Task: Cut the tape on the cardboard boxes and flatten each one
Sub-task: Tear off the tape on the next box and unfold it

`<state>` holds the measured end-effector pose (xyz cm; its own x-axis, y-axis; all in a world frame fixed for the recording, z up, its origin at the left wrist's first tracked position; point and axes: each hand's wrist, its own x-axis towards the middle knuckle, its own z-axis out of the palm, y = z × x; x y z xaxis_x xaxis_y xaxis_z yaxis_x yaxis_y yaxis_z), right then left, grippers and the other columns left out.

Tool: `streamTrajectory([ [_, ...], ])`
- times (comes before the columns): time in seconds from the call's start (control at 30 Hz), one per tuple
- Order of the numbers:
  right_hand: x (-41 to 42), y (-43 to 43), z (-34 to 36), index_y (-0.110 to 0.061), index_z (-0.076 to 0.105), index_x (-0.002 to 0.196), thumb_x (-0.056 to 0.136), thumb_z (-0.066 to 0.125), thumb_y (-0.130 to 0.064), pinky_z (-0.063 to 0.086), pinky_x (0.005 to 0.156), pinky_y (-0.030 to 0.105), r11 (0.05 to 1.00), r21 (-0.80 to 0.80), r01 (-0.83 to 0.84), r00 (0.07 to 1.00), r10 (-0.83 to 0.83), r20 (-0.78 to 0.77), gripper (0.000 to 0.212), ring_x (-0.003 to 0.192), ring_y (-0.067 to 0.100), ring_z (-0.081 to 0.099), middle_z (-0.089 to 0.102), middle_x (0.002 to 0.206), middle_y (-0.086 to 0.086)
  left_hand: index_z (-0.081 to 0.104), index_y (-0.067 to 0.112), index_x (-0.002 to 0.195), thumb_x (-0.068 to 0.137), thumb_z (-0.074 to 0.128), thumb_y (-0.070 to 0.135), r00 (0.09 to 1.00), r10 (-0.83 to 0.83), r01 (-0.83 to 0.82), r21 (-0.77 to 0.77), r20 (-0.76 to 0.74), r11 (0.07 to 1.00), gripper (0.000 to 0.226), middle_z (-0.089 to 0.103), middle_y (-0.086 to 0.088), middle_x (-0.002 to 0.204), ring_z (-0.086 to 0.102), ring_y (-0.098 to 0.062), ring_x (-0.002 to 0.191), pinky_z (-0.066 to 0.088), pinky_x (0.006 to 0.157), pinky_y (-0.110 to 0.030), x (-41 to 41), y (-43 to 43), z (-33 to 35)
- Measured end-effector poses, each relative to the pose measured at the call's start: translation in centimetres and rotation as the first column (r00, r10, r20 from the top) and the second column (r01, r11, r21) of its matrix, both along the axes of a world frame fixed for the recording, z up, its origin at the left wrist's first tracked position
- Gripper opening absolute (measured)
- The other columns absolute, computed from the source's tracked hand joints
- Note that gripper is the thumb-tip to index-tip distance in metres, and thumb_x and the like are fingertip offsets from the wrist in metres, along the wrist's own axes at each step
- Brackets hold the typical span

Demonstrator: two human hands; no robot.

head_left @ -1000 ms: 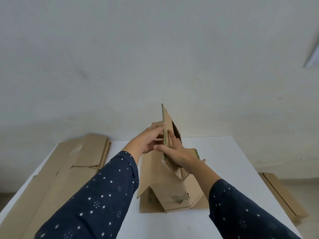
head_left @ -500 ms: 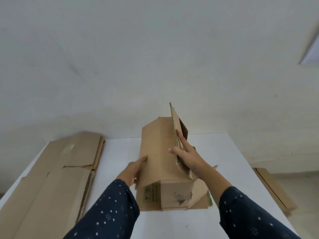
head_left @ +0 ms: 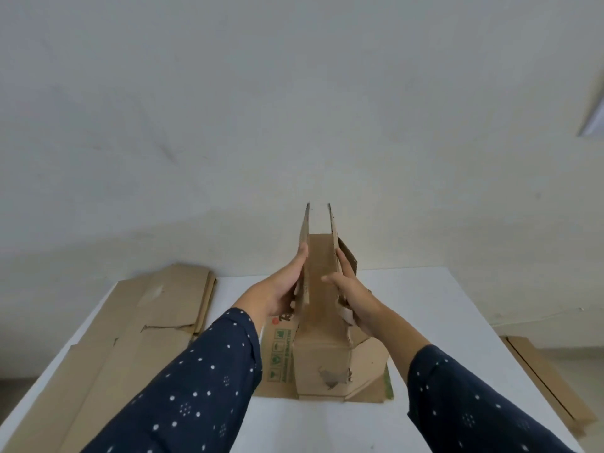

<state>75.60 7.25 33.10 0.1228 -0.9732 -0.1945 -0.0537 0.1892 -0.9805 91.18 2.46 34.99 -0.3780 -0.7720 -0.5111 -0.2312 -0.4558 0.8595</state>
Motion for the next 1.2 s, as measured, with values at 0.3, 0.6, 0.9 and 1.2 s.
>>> streamTrajectory([
  [0.3,1.3,-1.5,1.3,-0.044,-0.010,0.154,0.098,0.050,-0.038,0.046,0.092,0.033,1.000,-0.008,0.012,0.902,-0.014,-0.432,0.082,0.119,0.027,0.053,0.039,0.152,0.003,0.003,0.057,0.153,0.093,0.044,0.072,0.963,-0.129,0.176,-0.188,0.237,0.966,0.075,0.031,0.003,0.162,0.037,-0.030,0.144,0.026,0.117,-0.058,1.6,-0.1,-3.5],
  [0.6,1.4,-2.0,2.4,-0.031,-0.012,0.156,0.100,0.037,-0.024,0.055,0.072,0.035,0.998,0.048,-0.046,0.730,0.066,-0.680,0.075,0.099,0.025,0.058,0.047,0.141,0.010,0.048,0.030,0.144,0.104,0.022,0.063,0.973,-0.094,0.138,-0.207,0.211,0.968,0.058,0.060,0.004,0.128,0.057,-0.013,0.120,0.042,0.093,-0.022,3.8,0.5,-6.5],
  [0.9,2.2,-1.4,1.7,-0.027,0.011,0.154,0.096,0.037,-0.015,0.052,0.093,0.048,0.991,-0.004,0.135,0.741,-0.103,-0.664,0.064,0.108,0.034,0.057,0.055,0.129,0.013,0.067,0.015,0.085,0.098,0.044,0.063,0.840,-0.150,0.349,-0.307,0.522,0.885,0.055,0.069,-0.001,0.091,0.060,-0.014,0.080,0.045,0.077,-0.029,5.0,-0.4,-7.7],
  [1.2,2.8,-0.8,1.4,-0.028,0.020,0.153,0.096,0.038,-0.019,0.049,0.098,0.049,0.993,0.010,0.115,0.756,-0.081,-0.650,0.060,0.115,0.035,0.055,0.052,0.136,0.013,0.004,0.039,0.159,0.071,0.035,0.095,0.892,-0.405,0.334,0.309,0.201,0.890,0.109,0.018,-0.011,0.166,0.034,-0.050,0.141,0.037,0.106,-0.066,5.1,2.8,-6.9],
])
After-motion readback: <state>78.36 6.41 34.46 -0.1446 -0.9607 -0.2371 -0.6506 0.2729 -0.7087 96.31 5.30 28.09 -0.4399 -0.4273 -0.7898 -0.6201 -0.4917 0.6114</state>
